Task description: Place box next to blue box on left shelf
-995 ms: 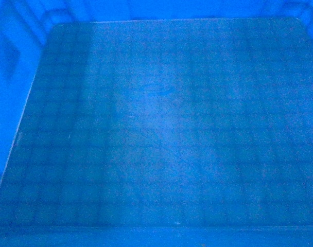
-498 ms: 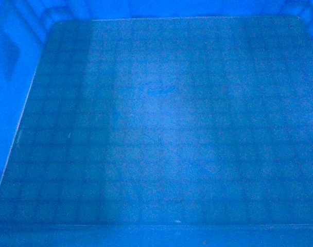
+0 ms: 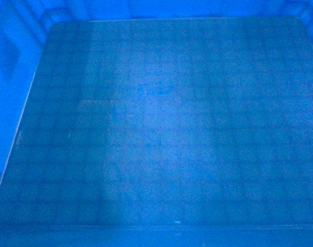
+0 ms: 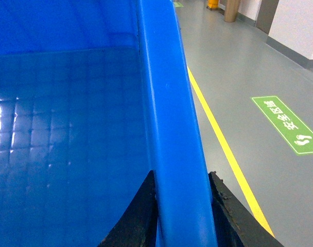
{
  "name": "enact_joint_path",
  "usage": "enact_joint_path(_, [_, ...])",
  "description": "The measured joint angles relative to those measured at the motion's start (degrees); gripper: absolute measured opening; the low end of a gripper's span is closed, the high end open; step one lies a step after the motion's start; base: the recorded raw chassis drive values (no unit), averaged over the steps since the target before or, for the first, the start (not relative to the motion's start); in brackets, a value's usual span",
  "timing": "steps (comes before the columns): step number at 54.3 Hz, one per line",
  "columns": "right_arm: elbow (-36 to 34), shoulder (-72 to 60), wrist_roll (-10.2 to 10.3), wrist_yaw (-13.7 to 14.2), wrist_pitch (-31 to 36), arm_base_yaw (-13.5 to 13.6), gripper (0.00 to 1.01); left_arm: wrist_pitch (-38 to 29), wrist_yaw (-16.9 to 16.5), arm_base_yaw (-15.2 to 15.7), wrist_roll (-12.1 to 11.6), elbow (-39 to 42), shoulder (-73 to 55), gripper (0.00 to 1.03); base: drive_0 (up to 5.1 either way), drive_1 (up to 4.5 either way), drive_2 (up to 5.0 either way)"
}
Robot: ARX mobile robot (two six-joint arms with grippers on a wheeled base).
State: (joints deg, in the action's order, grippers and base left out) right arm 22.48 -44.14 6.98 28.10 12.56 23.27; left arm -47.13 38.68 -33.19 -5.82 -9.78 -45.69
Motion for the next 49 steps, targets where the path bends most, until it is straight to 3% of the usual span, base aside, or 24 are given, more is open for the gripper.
enact_joint_path(49, [0.0, 0.0, 0.0, 0.0, 0.1, 0.0, 0.20, -0.1, 0.0, 0.0, 0.0, 0.0, 0.0, 0.13, 0.0, 4.30, -4.3])
